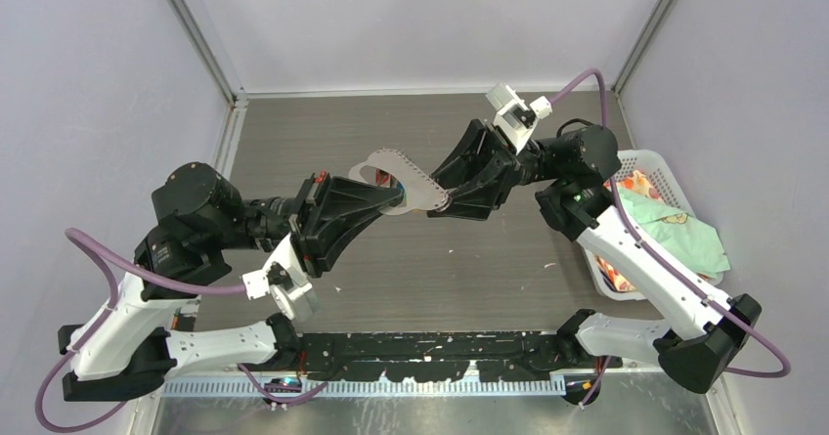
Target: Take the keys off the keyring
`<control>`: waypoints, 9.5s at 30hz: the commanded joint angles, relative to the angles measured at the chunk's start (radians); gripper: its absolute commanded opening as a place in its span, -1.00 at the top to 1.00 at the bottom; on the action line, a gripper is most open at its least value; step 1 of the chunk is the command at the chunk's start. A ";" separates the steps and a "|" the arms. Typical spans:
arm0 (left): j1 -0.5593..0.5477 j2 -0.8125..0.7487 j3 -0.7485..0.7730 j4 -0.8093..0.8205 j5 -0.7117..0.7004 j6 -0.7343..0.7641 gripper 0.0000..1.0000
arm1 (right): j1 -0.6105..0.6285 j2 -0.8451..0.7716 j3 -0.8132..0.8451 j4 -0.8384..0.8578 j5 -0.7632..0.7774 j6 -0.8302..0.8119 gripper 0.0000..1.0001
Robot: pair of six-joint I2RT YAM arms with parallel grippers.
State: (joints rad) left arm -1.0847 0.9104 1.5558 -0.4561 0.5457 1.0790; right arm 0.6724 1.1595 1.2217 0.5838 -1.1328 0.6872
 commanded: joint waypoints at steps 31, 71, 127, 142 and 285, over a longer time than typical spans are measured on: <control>-0.003 -0.033 -0.030 0.143 -0.038 -0.023 1.00 | 0.047 -0.035 0.056 -0.043 0.146 -0.106 0.01; -0.003 -0.013 -0.032 0.185 -0.025 -0.038 1.00 | 0.053 -0.118 -0.004 -0.148 0.202 -0.138 0.04; -0.003 0.020 -0.022 0.239 0.028 -0.080 1.00 | 0.088 -0.210 0.006 -0.482 0.404 -0.403 0.19; -0.003 0.031 -0.036 0.264 0.019 -0.071 1.00 | 0.110 -0.210 0.023 -0.529 0.450 -0.451 0.57; -0.132 0.057 -0.277 0.953 0.065 0.081 1.00 | 0.113 -0.399 0.167 -0.768 0.598 -0.722 -0.05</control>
State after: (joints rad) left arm -1.2118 0.9970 1.2694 0.3870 0.5877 1.2034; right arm 0.7784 0.7242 1.3430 -0.2607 -0.5400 -0.0116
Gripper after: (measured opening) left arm 0.007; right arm 0.554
